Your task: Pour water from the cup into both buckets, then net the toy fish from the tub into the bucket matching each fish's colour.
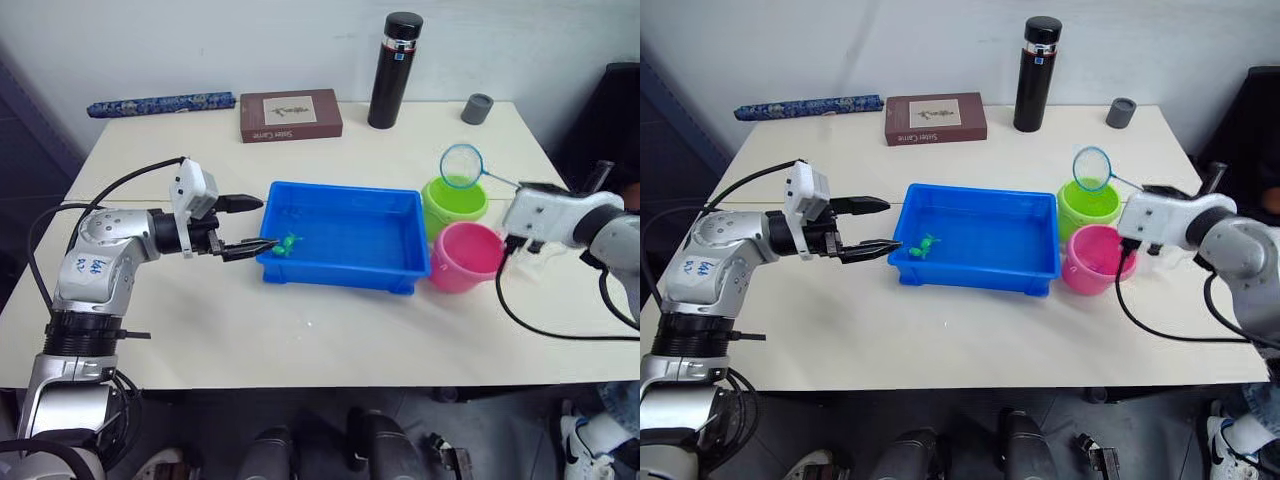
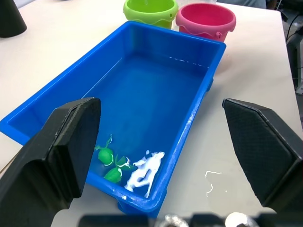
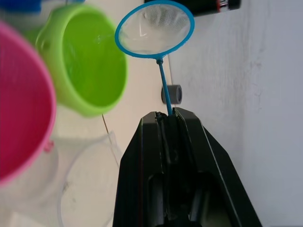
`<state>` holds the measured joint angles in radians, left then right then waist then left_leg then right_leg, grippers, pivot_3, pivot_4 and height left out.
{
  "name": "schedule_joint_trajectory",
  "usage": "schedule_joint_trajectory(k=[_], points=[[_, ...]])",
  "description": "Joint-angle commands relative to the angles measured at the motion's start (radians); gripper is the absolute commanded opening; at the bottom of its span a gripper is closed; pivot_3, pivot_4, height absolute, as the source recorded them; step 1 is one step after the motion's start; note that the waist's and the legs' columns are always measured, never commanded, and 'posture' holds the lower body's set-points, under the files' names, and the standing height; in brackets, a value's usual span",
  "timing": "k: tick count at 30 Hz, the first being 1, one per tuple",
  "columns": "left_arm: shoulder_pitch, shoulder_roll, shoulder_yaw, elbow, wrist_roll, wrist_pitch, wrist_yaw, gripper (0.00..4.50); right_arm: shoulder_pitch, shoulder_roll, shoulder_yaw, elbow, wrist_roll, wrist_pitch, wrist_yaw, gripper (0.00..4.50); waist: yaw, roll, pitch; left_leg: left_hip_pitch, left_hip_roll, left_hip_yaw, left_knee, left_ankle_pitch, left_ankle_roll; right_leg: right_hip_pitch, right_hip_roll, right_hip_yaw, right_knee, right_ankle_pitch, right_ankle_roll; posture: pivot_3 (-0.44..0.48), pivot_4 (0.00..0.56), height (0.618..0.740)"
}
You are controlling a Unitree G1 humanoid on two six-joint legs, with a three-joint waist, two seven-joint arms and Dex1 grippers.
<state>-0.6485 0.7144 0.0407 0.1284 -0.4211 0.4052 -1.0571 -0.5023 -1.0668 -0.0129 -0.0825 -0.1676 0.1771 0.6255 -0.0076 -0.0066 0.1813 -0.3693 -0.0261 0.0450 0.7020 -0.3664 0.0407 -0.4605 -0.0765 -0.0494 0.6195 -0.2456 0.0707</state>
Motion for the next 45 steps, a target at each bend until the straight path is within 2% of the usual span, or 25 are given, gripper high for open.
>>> schedule_joint_trajectory(k=[1,4,7,13,15,18,26,31,45], points=[[0.046,0.053,0.084,-0.043,-0.011,0.023,0.03,4.43,-0.11,0.039,-0.047,-0.08,0.198,0.17,0.154,0.0,-0.003,0.0,0.0,0.0,0.0,0.0,0.0,0.0,0.0,0.0,0.0,0.0,0.0,0.0,0.0,0.0,0.15,0.74],[0.138,0.105,0.162,-0.091,-0.028,0.06,0.057,4.43,-0.225,0.123,0.015,-0.083,0.342,0.389,0.268,0.0,-0.013,0.0,0.0,0.001,0.002,-0.001,0.0,0.0,-0.001,0.0,0.001,0.0,0.0,0.0,0.0,0.0,0.15,0.74],[0.216,0.135,0.23,-0.155,-0.046,0.096,0.09,4.43,-0.314,0.187,0.082,-0.049,0.398,0.587,0.315,0.0,-0.017,0.0,0.0,0.0,0.002,-0.002,0.0,0.0,-0.001,0.0,-0.001,0.0,0.001,0.0,-0.001,0.0,0.15,0.74],[0.325,0.148,0.312,-0.267,-0.084,0.16,0.139,4.43,-0.382,0.271,0.189,0.008,0.423,0.731,0.348,0.0,0.01,0.0,0.0,-0.002,0.0,-0.004,0.0,0.0,0.0,0.0,-0.004,-0.001,-0.001,0.0,-0.001,0.0,0.15,0.74],[0.363,0.148,0.343,-0.311,-0.098,0.183,0.157,4.43,-0.431,0.336,0.245,0.094,0.394,0.768,0.32,0.0,0.005,0.0,0.0,-0.002,-0.001,-0.004,0.0,0.0,0.001,0.0,-0.004,-0.001,-0.001,0.0,-0.001,0.0,0.15,0.74],[0.398,0.145,0.366,-0.355,-0.113,0.204,0.178,4.43,-0.474,0.383,0.319,0.171,0.356,0.775,0.318,0.0,0.002,-0.001,0.0,-0.001,-0.001,-0.004,0.0,0.0,0.001,-0.001,-0.004,-0.001,0.0,0.0,-0.001,0.0,0.15,0.74],[0.452,0.141,0.401,-0.414,-0.134,0.232,0.212,4.43,-0.505,0.381,0.406,0.22,0.302,0.748,0.36,0.0,0.002,-0.001,0.0,-0.002,-0.001,-0.004,-0.001,0.0,0.0,-0.001,-0.004,-0.001,0.0,0.0,-0.001,0.0,0.15,0.74],[0.465,0.14,0.408,-0.43,-0.147,0.238,0.228,4.43,-0.508,0.411,0.426,0.222,0.289,0.758,0.367,0.0,0.002,-0.001,0.0,-0.002,-0.001,-0.004,-0.001,0.0,0.0,-0.002,-0.003,-0.001,0.0,-0.001,-0.001,0.0,0.15,0.74],[0.484,0.156,0.429,-0.459,-0.166,0.258,0.238,4.43,-0.503,0.556,0.42,0.272,0.255,0.779,0.269,0.0,-0.02,-0.001,0.0,-0.002,-0.001,-0.004,-0.001,0.0,0.0,-0.002,-0.004,-0.001,0.001,-0.001,-0.001,0.0,0.15,0.74]])
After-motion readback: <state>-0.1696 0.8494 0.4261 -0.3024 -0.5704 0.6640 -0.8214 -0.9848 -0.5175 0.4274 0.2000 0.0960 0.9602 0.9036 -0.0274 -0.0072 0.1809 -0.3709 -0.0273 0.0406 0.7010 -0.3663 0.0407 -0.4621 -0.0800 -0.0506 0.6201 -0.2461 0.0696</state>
